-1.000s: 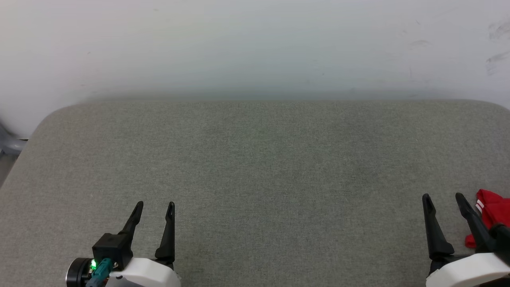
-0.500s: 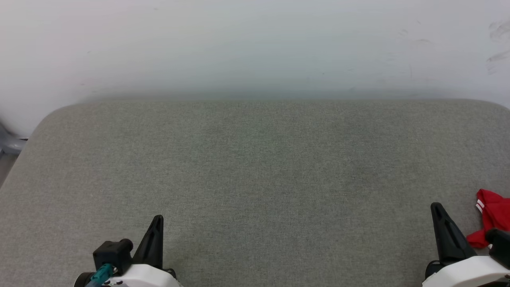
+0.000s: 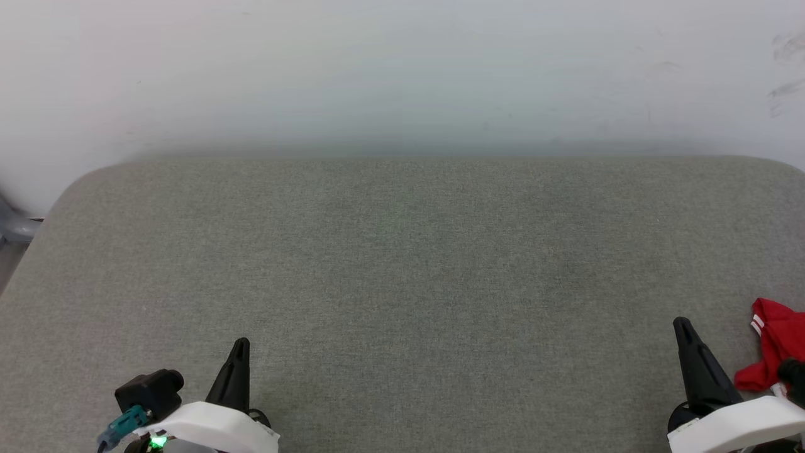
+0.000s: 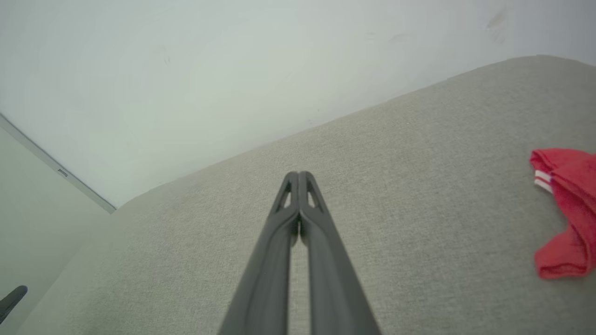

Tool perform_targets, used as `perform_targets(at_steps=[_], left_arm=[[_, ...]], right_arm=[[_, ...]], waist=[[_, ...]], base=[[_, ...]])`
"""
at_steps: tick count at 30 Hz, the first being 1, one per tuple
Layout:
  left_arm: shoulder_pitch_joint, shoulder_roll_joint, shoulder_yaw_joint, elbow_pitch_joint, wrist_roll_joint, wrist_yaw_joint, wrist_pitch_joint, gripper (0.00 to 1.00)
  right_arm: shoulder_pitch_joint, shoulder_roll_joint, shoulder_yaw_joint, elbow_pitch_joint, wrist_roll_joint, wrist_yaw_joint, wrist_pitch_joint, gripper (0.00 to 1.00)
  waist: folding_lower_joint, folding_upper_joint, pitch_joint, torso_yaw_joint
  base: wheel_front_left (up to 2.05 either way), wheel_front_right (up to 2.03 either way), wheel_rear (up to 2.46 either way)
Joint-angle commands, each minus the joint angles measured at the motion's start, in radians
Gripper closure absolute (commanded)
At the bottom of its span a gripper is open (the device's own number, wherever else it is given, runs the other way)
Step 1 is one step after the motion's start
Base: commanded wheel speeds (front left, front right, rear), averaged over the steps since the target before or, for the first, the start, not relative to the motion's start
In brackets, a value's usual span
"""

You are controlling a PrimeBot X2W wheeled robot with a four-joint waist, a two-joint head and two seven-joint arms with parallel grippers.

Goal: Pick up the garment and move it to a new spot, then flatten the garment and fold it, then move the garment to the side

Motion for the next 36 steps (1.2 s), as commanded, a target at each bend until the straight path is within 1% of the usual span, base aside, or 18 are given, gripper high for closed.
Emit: perform_targets(at_steps=[1,19,36], left_arm=[[-0.030,-0.004,0.020,-0.009,-0.040,-0.010,0.010,1.00],[-0.052,-0.044,0.091,0.007,-0.268,-0.058,0.076,1.00],[-0.067,-0.075,0.147,0.020,-0.436,-0.094,0.127,1.00]], right_arm=[[-0.033,-0.002,0.000,0.000,0.048,0.000,0.003,1.00],[-0.080,-0.003,0.002,0.075,0.315,0.000,0.014,1.00],[-0.116,-0.003,0.003,0.131,0.513,0.000,0.022,1.00]], waist=[[0.0000,-0.0001,0.000,0.000],[0.0000,-0.0001,0.002,-0.003],[0.0000,-0.0001,0.003,-0.006]], base=[[0.00,0.00,0.00],[0.00,0.00,0.00],[0.00,0.00,0.00]])
